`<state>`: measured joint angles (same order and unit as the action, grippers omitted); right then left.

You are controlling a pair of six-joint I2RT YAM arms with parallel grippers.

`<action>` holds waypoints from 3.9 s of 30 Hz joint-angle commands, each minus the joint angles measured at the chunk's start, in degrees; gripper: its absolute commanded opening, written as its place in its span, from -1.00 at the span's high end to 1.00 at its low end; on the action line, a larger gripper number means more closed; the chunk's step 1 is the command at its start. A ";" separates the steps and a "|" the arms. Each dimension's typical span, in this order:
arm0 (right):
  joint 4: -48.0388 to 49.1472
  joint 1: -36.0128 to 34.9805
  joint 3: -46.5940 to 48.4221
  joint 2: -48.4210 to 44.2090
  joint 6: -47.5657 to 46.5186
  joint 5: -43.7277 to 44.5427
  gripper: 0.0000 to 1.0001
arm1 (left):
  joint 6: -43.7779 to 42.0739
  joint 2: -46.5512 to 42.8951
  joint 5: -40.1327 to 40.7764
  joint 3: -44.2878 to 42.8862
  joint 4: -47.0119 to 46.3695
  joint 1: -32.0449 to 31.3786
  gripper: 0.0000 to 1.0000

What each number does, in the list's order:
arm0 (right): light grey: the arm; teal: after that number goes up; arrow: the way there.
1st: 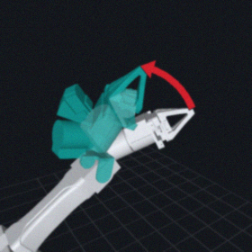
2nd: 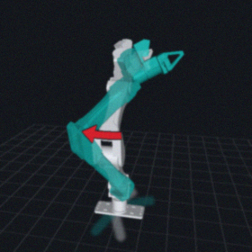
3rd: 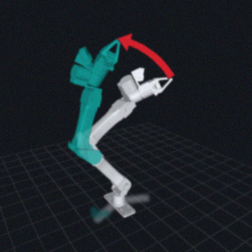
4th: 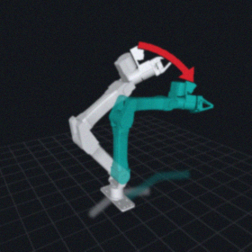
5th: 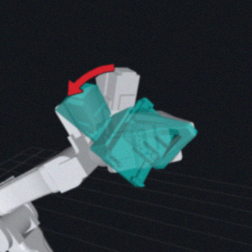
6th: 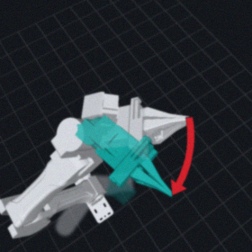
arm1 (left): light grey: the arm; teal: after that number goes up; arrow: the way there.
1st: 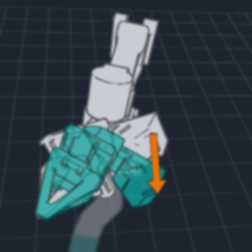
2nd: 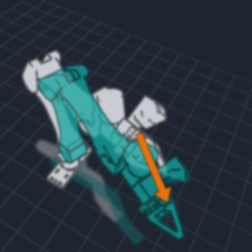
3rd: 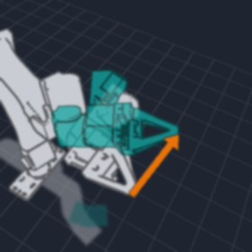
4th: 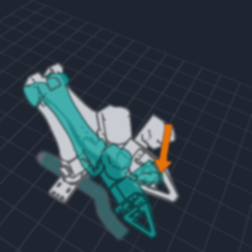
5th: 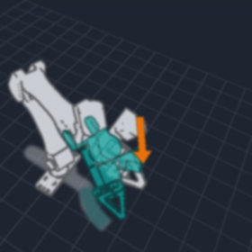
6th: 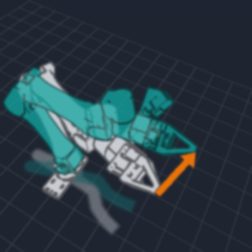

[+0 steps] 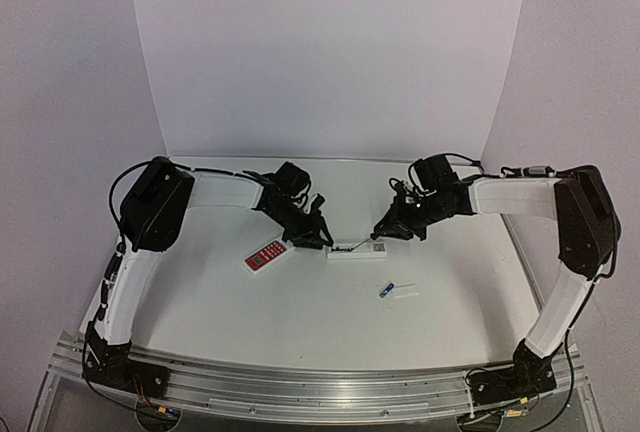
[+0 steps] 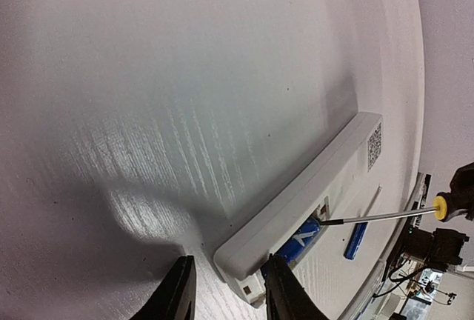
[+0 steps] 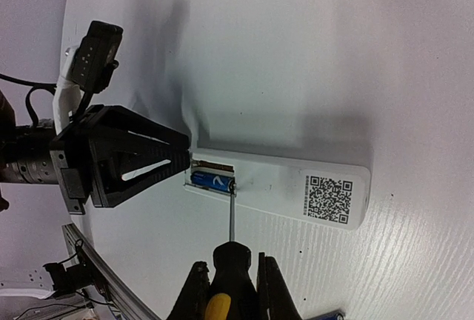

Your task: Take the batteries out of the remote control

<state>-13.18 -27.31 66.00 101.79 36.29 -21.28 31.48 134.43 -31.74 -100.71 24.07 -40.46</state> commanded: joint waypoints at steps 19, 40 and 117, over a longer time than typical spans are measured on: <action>8.25 -0.30 -0.33 2.68 3.83 -5.84 1.00 | 0.00 2.02 -1.84 -0.21 0.11 -0.81 0.86; 6.80 -0.33 -2.76 1.23 2.26 0.05 1.00 | -1.13 1.55 0.78 2.57 0.66 -1.37 0.86; 22.30 -4.56 -2.70 10.66 6.56 -23.42 1.00 | -2.67 -0.68 0.64 10.45 -0.69 -1.46 0.97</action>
<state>4.15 -30.15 64.17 112.38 40.42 -38.71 29.92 132.03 -32.30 -91.88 15.41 -40.42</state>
